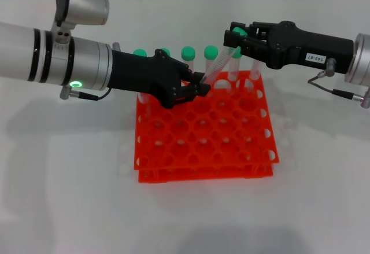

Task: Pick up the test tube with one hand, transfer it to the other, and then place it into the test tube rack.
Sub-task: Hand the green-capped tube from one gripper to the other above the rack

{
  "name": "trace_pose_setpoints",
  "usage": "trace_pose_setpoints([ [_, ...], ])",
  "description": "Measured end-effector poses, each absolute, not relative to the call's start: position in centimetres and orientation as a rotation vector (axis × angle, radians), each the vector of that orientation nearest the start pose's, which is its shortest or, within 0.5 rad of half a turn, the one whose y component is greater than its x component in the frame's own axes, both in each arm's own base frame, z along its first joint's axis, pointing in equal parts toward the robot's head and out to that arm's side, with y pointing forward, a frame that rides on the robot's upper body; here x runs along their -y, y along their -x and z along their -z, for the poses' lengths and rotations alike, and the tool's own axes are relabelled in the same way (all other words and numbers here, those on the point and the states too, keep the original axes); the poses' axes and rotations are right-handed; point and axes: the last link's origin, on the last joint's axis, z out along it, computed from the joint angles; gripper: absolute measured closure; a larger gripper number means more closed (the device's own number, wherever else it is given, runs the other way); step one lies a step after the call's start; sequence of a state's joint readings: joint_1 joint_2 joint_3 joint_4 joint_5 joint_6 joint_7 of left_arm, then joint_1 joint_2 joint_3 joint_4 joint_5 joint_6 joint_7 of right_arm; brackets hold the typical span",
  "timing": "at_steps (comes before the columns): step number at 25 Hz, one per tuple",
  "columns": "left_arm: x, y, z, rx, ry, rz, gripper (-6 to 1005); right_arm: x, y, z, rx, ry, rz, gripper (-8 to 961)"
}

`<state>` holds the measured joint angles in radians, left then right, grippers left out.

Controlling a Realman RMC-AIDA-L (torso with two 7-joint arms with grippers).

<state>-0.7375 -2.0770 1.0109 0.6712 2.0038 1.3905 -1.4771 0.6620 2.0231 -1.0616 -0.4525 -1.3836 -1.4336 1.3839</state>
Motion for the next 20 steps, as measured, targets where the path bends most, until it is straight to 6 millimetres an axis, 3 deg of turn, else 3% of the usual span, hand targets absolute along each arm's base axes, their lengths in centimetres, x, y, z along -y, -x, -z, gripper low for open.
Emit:
trace_pose_setpoints([
  [8, -37.59, 18.70, 3.95, 0.331, 2.952, 0.413, 797, -37.17, -19.13, 1.18, -0.635, 2.623, -1.129, 697],
  [20, -37.97, 18.16, 3.08, 0.434, 2.929, 0.428, 794, -37.24, -19.25, 0.95, -0.639, 2.615, -1.131, 684],
])
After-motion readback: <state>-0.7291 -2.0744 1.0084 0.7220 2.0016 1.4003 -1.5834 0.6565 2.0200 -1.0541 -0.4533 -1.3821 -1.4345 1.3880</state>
